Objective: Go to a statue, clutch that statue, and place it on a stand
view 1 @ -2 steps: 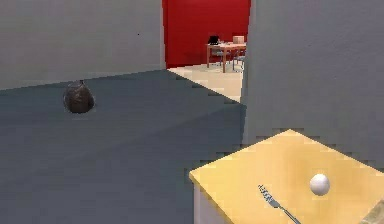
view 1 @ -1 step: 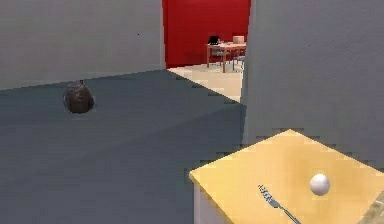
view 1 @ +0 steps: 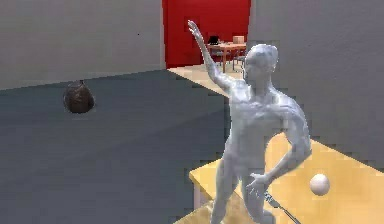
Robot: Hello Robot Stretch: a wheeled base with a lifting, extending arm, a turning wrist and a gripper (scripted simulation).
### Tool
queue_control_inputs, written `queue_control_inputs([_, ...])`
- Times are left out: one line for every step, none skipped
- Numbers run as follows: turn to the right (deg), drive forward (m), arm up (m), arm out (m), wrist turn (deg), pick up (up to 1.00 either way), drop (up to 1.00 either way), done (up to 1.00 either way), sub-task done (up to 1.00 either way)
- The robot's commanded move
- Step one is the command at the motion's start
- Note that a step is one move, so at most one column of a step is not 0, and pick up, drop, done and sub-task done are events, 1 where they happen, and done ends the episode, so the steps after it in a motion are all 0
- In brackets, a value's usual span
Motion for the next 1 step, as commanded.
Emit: queue_control_inputs([-45.0, 0.0, 0.0, 0.0, 0.0, 0.0, 0.0, 0.0, 0.0])
